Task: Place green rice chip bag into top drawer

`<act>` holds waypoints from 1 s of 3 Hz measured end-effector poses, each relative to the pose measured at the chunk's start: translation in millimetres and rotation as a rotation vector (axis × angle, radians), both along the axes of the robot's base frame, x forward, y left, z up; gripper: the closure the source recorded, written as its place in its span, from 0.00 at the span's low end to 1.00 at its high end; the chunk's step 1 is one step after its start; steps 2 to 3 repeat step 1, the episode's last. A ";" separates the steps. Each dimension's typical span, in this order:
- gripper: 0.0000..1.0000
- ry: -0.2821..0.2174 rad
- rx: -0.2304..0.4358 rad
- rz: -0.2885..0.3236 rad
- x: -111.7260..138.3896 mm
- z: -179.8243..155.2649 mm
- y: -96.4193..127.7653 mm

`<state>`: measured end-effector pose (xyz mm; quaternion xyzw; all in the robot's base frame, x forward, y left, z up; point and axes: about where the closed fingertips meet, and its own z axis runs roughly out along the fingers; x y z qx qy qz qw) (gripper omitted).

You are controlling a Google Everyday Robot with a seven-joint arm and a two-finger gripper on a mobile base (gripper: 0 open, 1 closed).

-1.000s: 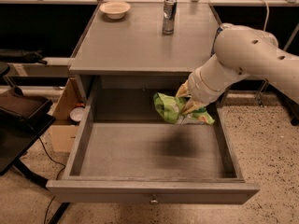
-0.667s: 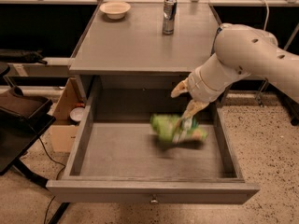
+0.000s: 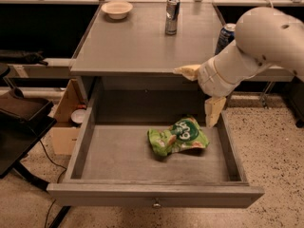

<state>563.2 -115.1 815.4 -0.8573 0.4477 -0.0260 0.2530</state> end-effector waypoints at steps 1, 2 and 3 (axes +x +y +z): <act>0.00 -0.077 0.006 -0.015 -13.7 31.4 -12.4; 0.00 -0.077 0.006 -0.015 -13.7 31.4 -12.4; 0.00 -0.077 0.006 -0.015 -13.7 31.4 -12.4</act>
Offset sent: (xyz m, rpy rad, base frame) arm 0.0000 0.0000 0.0000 0.0000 0.0000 0.0000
